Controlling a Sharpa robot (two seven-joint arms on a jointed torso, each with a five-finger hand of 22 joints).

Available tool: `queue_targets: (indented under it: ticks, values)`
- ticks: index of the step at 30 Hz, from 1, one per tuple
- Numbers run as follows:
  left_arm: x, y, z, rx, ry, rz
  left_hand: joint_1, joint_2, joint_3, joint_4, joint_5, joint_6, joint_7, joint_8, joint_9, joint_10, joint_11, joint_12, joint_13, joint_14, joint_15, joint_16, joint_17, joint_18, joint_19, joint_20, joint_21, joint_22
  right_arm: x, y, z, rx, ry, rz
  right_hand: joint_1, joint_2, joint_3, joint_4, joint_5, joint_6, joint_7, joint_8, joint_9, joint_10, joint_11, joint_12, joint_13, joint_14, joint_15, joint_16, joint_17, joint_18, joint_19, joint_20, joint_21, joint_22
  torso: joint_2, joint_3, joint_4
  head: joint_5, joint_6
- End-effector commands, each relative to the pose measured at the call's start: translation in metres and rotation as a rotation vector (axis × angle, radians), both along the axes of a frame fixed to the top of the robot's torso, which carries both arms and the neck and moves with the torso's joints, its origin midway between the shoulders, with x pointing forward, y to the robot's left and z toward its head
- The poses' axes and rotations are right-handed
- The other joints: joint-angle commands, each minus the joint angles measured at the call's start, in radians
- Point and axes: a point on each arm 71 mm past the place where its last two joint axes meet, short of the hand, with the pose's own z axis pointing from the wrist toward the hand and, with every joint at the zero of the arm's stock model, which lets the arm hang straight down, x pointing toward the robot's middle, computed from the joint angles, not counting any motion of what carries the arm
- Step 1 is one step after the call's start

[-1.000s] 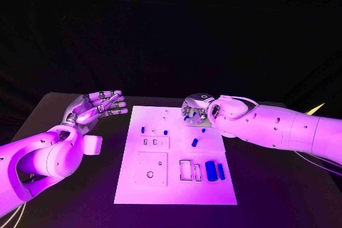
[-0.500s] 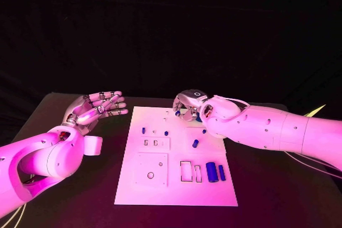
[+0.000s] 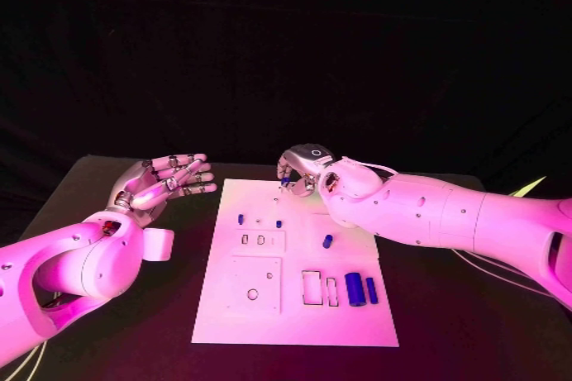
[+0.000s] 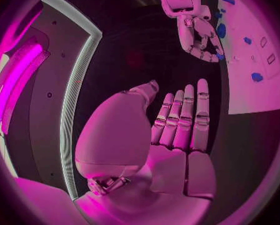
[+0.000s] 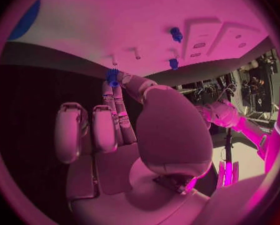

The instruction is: Assemble the parts on the task board

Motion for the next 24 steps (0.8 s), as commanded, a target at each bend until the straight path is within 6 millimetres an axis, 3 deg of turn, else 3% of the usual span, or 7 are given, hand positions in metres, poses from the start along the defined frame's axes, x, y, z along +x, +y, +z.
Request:
queue_targets:
  ticks: [1, 7, 9, 15, 24]
  values:
    - [0.0, -0.003, 0.001, -0.003, -0.004, -0.009, -0.014, -0.006, 0.012, -0.014, 0.015, 0.004, 0.024, -0.004, 0.015, -0.002, -0.002, -0.008, 0.014, -0.002, -0.002, 0.014, 0.017, 0.018, 0.028, -0.003, 0.014, 0.015, 0.003, 0.002, -0.001, -0.006, -0.002, -0.001, 0.034, 0.037, 0.052, -0.023, 0.012, 0.008, 0.002, 0.022, 0.013, 0.076, -0.023, 0.022, 0.046, 0.037, -0.005, 0.017, 0.011, -0.033, 0.034, -0.002, 0.02, 0.063, 0.0, -0.0003, 0.0004, 0.002, 0.0]
    - [0.0, -0.003, 0.006, -0.003, -0.012, -0.01, -0.014, -0.006, 0.012, -0.014, 0.015, 0.004, 0.024, -0.004, 0.015, -0.002, -0.002, -0.008, 0.014, -0.002, -0.002, 0.014, 0.017, 0.018, 0.028, -0.003, 0.014, 0.015, 0.007, 0.004, -0.003, -0.02, 0.007, -0.011, 0.032, 0.037, 0.052, -0.023, 0.012, 0.007, 0.002, 0.022, 0.014, 0.075, -0.023, 0.021, 0.046, 0.037, -0.005, 0.018, 0.013, -0.033, 0.034, -0.002, 0.021, 0.064, 0.006, -0.0013, -0.0003, 0.007, 0.005]
    - [0.0, -0.004, 0.007, -0.004, -0.015, -0.012, -0.014, -0.006, 0.012, -0.014, 0.015, 0.004, 0.024, -0.004, 0.015, -0.002, -0.002, -0.008, 0.014, -0.002, -0.002, 0.014, 0.017, 0.018, 0.028, -0.003, 0.014, 0.015, 0.008, 0.004, -0.004, -0.025, 0.012, -0.013, 0.032, 0.037, 0.052, -0.023, 0.012, 0.007, 0.002, 0.022, 0.014, 0.075, -0.023, 0.021, 0.046, 0.037, -0.005, 0.018, 0.013, -0.033, 0.034, -0.002, 0.021, 0.064, 0.006, -0.0018, 0.0032, 0.004, -0.003]
    - [0.0, -0.003, 0.009, -0.002, -0.018, -0.01, -0.014, -0.006, 0.012, -0.014, 0.015, 0.004, 0.024, -0.004, 0.015, -0.002, -0.002, -0.008, 0.014, -0.002, -0.002, 0.014, 0.017, 0.018, 0.028, -0.003, 0.014, 0.015, 0.008, 0.005, -0.006, -0.031, 0.022, -0.012, 0.029, 0.036, 0.051, -0.023, 0.012, 0.006, 0.002, 0.022, 0.016, 0.074, -0.022, 0.019, 0.046, 0.037, -0.005, 0.018, 0.011, -0.033, 0.033, -0.002, 0.019, 0.062, 0.009, -0.0024, 0.0066, 0.006, -0.001]
    - [0.0, -0.003, 0.012, -0.003, -0.023, -0.011, -0.014, -0.006, 0.012, -0.014, 0.015, 0.004, 0.024, -0.004, 0.015, -0.002, -0.002, -0.008, 0.014, -0.002, -0.002, 0.014, 0.017, 0.018, 0.028, -0.003, 0.014, 0.015, 0.006, 0.008, -0.006, -0.027, 0.026, 0.003, 0.028, 0.036, 0.05, -0.023, 0.012, 0.006, 0.002, 0.022, 0.016, 0.074, -0.022, 0.019, 0.047, 0.037, -0.004, 0.018, 0.011, -0.033, 0.033, -0.002, 0.019, 0.063, 0.01, -0.0027, 0.0057, 0.009, -0.003]
